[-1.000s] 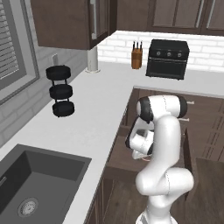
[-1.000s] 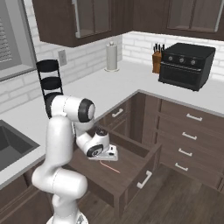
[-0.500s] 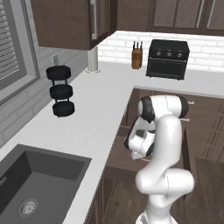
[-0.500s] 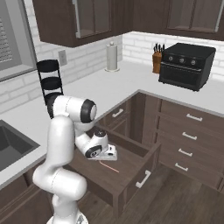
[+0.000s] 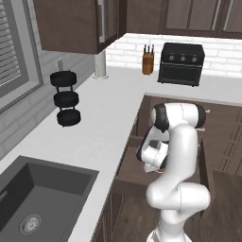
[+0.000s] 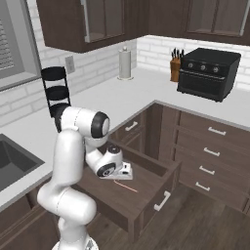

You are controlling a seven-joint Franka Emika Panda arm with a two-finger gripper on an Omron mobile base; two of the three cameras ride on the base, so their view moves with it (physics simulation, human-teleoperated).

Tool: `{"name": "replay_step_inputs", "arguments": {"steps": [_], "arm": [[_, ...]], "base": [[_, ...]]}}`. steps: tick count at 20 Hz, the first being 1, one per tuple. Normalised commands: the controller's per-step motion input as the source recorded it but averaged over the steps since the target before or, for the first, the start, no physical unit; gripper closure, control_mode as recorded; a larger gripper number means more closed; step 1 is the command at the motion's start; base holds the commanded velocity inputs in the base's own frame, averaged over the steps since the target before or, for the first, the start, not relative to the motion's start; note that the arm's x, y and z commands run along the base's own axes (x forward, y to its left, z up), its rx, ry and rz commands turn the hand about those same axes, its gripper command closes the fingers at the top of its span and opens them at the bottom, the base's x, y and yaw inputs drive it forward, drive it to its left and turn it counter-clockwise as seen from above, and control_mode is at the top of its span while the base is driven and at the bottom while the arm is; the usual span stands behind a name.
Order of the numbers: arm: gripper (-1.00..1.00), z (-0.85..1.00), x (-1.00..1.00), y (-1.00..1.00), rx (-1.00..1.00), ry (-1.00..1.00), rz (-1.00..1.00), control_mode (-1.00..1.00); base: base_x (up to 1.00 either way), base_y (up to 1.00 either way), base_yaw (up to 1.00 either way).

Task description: Take a straw from the drawer in front and place it inside the glass cup on the dining counter.

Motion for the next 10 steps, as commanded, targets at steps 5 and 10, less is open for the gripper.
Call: {"name": "replay_step_inputs", "arguments": {"steps": [5, 10], "arm": [[1.00, 0.00, 0.00, -0.18, 0.00, 0.02, 0.00, -1.00], [1.00, 0.28, -0.01, -0.08, 0.02, 0.00, 0.00, -1.00]], "base": [[0.00, 0.00, 0.00], [0.00, 0.00, 0.00]]}}
